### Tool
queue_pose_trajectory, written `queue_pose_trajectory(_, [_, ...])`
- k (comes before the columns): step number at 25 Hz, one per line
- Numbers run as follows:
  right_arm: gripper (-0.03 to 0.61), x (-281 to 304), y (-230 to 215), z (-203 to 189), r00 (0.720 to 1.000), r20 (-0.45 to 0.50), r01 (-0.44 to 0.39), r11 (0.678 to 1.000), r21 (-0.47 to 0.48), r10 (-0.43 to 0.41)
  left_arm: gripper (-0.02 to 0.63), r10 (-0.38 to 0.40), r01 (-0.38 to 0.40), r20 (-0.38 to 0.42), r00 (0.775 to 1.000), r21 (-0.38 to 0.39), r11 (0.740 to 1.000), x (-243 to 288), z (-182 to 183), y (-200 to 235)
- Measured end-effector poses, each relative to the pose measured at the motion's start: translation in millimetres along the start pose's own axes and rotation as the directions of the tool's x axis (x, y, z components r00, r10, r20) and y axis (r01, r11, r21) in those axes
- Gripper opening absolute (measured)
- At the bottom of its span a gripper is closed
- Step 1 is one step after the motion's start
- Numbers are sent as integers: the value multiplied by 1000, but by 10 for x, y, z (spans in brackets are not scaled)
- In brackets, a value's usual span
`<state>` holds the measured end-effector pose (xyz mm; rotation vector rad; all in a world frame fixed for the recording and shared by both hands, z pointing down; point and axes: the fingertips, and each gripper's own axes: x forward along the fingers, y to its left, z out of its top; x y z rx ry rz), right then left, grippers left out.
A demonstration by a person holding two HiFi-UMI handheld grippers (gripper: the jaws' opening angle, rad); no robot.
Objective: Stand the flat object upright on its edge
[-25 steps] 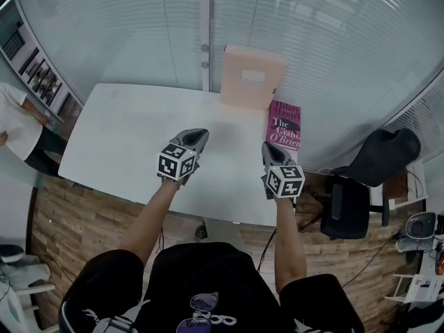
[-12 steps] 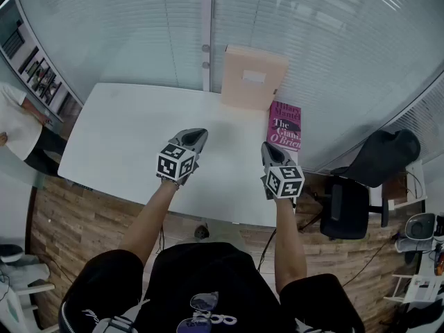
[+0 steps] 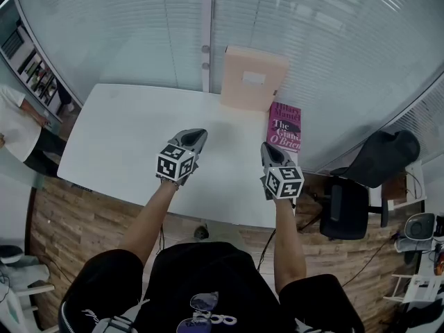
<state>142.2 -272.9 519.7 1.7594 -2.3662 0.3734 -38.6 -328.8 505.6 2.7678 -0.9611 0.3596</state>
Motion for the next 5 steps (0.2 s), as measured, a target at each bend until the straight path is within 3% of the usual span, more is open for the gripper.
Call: queue_pose_trajectory(5, [23,18,-1,-14,1000,-4,1,1000,-3,-1,21,-3,3,-1,1000,-2,1000,24,-12,-5])
